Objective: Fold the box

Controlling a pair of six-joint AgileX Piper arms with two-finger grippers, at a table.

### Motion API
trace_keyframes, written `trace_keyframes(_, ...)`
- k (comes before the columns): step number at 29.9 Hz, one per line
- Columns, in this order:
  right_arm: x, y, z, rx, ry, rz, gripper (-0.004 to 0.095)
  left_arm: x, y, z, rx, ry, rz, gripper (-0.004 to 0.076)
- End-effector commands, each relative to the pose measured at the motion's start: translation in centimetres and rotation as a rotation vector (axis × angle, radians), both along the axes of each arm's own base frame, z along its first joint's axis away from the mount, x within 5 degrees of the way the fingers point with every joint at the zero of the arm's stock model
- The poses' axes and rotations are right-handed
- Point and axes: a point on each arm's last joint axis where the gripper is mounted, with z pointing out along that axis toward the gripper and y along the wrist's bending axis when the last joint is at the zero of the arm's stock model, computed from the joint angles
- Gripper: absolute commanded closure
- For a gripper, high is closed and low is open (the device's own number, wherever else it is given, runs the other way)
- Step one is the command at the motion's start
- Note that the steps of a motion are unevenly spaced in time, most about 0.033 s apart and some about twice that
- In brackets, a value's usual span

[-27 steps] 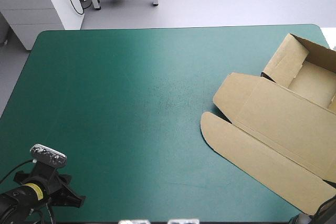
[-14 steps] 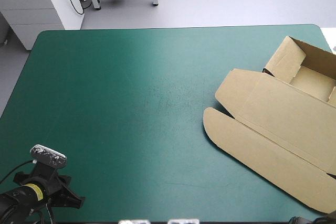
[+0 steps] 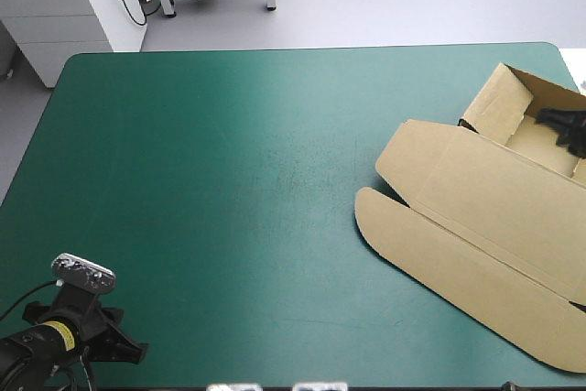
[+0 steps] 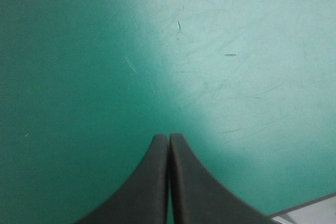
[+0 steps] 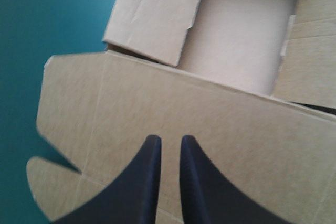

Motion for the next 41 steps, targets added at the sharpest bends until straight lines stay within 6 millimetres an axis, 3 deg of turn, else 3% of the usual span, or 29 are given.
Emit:
trace_keyframes(1,-2.9,4.7,1.1,-0.083,-0.054,0.191,0.0794,0.4,-0.3,1.1,-0.043,-0.080,-0.001,0.0732)
trace_keyframes(4,-5.2,7.7,0.8,-0.098,-0.076,0.330,0.0801,0.4,-0.3,1.3,-0.059,-0.108,-0.003,0.0732)
trace_keyframes(7,-7.9,9.0,0.6,-0.112,-0.115,0.395,0.0832,0.0,-0.1,1.4,-0.068,-0.128,-0.003,0.0732)
trace_keyframes(12,-11.8,8.5,-1.2,-0.171,-0.134,0.337,0.0861,-0.8,0.3,1.7,-0.091,-0.180,-0.005,0.0732)
trace_keyframes(17,-14.3,8.2,-3.9,-0.213,-0.148,0.310,0.0865,-1.8,0.7,2.0,-0.102,-0.240,-0.024,0.0732)
trace_keyframes(26,-16.3,8.6,-11.3,-0.172,-0.177,0.316,0.0866,-3.2,1.0,2.3,-0.171,-0.298,-0.034,0.0732)
trace_keyframes(30,-16.9,8.6,-13.9,-0.159,-0.191,0.310,0.0866,-3.2,1.0,1.3,-0.172,-0.288,-0.035,0.0732)
trace_keyframes(34,-17.4,8.6,-15.4,-0.164,-0.201,0.309,0.0866,-3.1,0.8,-0.3,-0.172,-0.260,-0.038,0.0732)
trace_keyframes(41,-17.9,8.7,-15.8,-0.176,-0.210,0.319,0.0866,-3.0,0.7,-0.4,-0.179,-0.264,-0.041,0.0732)
